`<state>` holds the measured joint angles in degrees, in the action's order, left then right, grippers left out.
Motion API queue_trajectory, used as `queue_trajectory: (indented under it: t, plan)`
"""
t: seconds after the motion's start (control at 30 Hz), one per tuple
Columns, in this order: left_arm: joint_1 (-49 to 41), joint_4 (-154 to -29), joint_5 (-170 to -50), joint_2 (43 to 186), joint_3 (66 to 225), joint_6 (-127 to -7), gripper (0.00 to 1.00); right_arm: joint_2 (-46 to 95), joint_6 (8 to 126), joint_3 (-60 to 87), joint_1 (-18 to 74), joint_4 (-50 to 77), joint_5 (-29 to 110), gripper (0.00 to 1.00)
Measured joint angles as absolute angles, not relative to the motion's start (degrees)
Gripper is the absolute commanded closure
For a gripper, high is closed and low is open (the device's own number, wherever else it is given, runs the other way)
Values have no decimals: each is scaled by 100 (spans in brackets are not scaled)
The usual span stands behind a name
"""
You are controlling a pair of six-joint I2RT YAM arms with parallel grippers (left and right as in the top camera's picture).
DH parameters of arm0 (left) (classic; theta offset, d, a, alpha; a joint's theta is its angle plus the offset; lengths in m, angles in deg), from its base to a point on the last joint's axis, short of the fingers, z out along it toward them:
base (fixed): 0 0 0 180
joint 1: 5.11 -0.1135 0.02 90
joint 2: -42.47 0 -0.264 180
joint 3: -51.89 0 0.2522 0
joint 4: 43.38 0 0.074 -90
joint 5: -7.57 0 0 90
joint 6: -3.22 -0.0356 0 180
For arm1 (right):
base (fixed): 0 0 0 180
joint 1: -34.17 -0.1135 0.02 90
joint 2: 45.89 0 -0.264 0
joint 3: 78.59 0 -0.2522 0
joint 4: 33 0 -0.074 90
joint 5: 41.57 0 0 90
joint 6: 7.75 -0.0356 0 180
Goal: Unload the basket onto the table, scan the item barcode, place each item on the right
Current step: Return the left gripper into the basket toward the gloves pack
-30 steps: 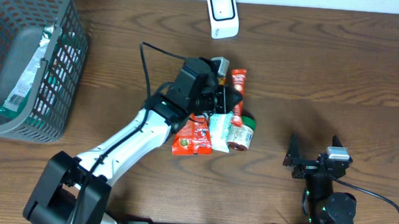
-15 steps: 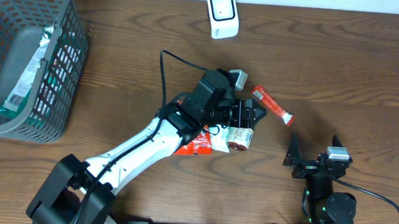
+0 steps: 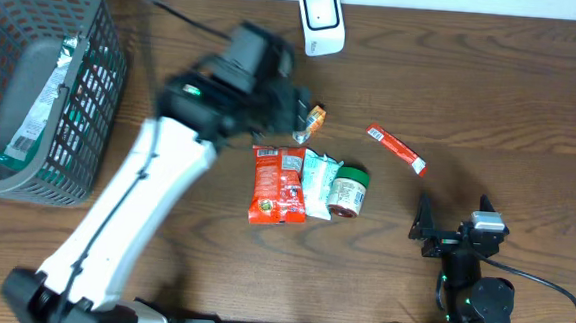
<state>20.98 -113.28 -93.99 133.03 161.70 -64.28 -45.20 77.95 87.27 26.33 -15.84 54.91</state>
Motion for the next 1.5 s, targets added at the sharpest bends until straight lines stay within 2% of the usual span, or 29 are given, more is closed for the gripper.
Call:
queue_trajectory:
  t: [0.1, 0.23, 0.33, 0.53, 0.7, 1.03, 1.5]
  plan:
    - [1503, -11824, -8721, 13279, 17174, -6762, 18, -4520, 7795, 8727, 2633, -1584, 5491, 1]
    - [463, -11772, -7934, 13205, 17919, -7079, 15, -4520, 7793, 8727, 2633, -1584, 5491, 1]
    - [-453, -11505, -7517, 13165, 18039, -7212, 12, -4520, 7795, 8727, 2633, -1584, 5491, 1]
    - [-1985, -11300, -7169, 13369, 18043, -7341, 0, -4520, 7795, 8727, 2633, -1584, 5491, 1]
    - [-2868, -11365, -7112, 13935, 18043, -7466, 2, -4520, 7795, 8727, 2633, -1584, 5491, 1]
    - [-3670, -11883, -8155, 15769, 18024, -8493, 2, -4520, 7795, 8727, 2633, -1584, 5491, 1]
    - [-3784, -12047, -8948, 17506, 17976, -9689, 2, -4520, 7795, 8727, 2633, -1584, 5491, 1]
